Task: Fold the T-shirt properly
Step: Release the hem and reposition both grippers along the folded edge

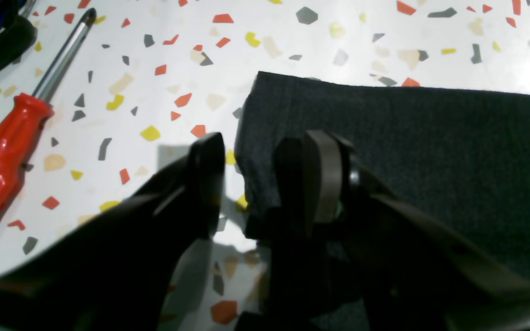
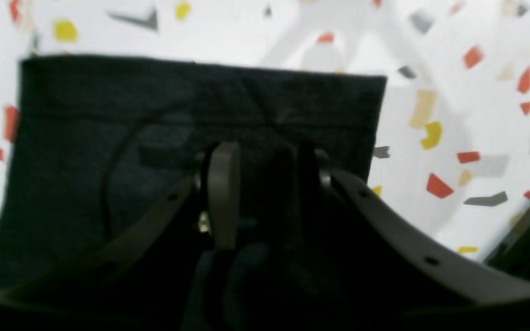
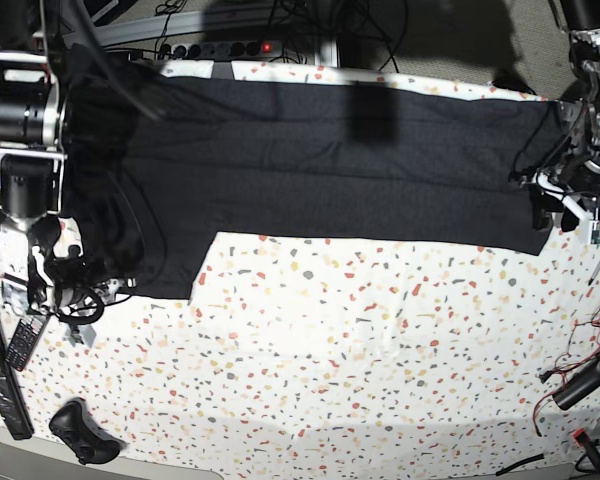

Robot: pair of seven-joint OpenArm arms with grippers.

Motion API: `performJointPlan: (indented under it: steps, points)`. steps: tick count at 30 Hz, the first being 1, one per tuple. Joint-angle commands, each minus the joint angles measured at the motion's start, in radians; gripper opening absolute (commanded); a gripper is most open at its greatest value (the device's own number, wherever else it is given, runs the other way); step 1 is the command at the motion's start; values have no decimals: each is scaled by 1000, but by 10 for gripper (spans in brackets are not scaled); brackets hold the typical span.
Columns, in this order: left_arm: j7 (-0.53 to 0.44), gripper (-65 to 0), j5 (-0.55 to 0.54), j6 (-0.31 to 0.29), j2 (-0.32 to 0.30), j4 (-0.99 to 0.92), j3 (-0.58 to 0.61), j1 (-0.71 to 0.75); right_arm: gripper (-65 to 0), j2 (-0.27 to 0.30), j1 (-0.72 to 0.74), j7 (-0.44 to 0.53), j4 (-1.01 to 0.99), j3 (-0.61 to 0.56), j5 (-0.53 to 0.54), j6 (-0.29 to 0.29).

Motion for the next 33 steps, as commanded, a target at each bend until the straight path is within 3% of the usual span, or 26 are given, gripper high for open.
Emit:
performJointPlan:
  steps: [1,3,8,13,17,20,27,33]
  points:
    - [-24,-388,-12,1,-16,18,-6,-13,-442,13,38,11,-7,-3,-3,-14]
    - [-24,-388,-12,0,-16,18,-6,-13,-442,14,42,1,-45,-6,-6,-58]
    - [-24,-388,-25,0,-16,18,-6,-13,-479,13,42,-21,-113,-6,-6,-58]
    - [-24,-388,-45,0,-16,18,-6,-13,-650,14,44,-28,-127,-6,-6,-23]
    - [-23,-388,-45,0,-16,18,-6,-13,-650,14,48,-14,-111,-6,-6,7]
    - [-23,-388,-45,0,-16,18,-6,-13,-650,14,48,-5,-51,-6,-5,95]
    - [-23,-388,-42,0,-16,18,-6,-13,-650,14,27,-119,212,-6,35,97]
    - [-23,-388,-42,0,-16,18,-6,-13,-650,13,-131,-193,523,-6,151,97]
